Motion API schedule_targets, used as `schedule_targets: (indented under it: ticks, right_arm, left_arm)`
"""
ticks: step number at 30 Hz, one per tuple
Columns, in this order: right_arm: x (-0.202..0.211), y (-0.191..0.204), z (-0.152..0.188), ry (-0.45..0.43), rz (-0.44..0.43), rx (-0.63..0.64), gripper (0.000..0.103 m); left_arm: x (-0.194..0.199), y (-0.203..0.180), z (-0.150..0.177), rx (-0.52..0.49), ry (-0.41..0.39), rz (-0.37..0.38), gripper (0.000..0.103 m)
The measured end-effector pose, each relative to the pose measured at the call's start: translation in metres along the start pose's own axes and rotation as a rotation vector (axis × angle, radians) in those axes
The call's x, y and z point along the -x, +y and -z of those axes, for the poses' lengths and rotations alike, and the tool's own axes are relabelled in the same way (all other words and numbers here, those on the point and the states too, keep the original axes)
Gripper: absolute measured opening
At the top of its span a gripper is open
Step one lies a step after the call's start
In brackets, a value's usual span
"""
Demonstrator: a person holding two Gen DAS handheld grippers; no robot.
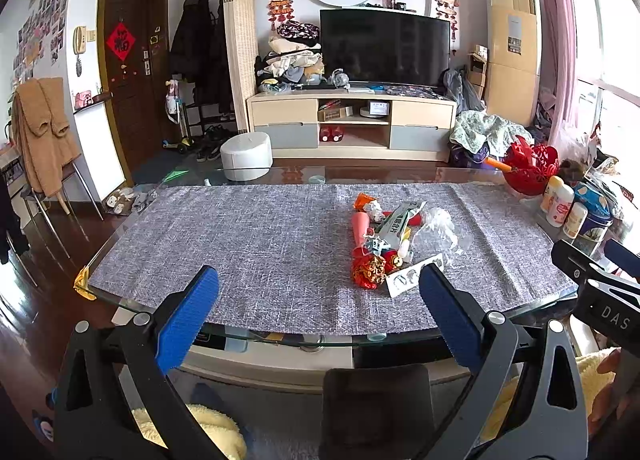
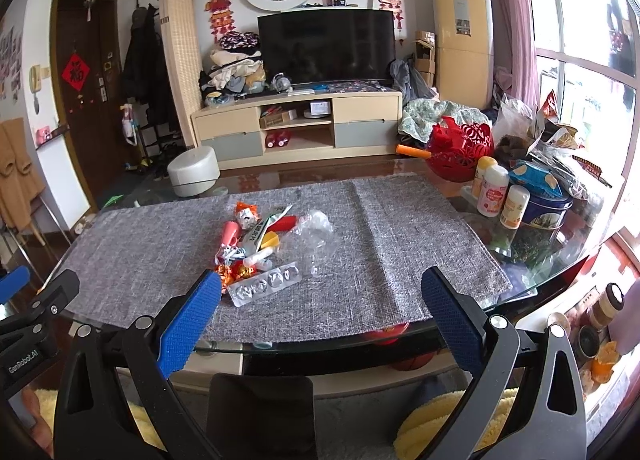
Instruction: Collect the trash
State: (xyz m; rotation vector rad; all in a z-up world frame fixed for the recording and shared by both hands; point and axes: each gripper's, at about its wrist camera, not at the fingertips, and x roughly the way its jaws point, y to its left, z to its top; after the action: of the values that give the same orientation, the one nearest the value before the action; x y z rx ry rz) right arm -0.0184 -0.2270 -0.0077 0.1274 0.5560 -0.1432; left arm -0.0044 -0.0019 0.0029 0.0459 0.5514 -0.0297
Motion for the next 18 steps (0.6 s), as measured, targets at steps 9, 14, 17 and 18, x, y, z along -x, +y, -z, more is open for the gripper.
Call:
schedule_targets:
  ticks: [9, 14, 17, 18]
  right_arm:
    - [0.0003, -0.0008, -0.0010, 0.001, 0.001, 0.000, 0.100]
    - [0.0004, -0.0007, -0.0018, 0.001, -0.002, -0.004, 0.100]
    - [0.0007, -0.0002, -0.0017, 0.001, -0.005, -0.005, 0.100]
    - [0.0006, -0.0006, -0.0019, 0.001, -0.004, -0.006, 0.100]
  left_arm:
    - [0.0032, -0.0027, -0.0018, -0.004, -0.003, 0.000, 0.095]
    - [0.0031, -0.0044, -0.0037, -0.007, -0.005, 0.001, 0.095]
    - [0.0036, -0.0058, -0.0055, -0.009, -0.007, 0.001, 0.095]
    - [0.0034, -0.0053, -0.0057, -0.008, -0.006, 0.002, 0.095]
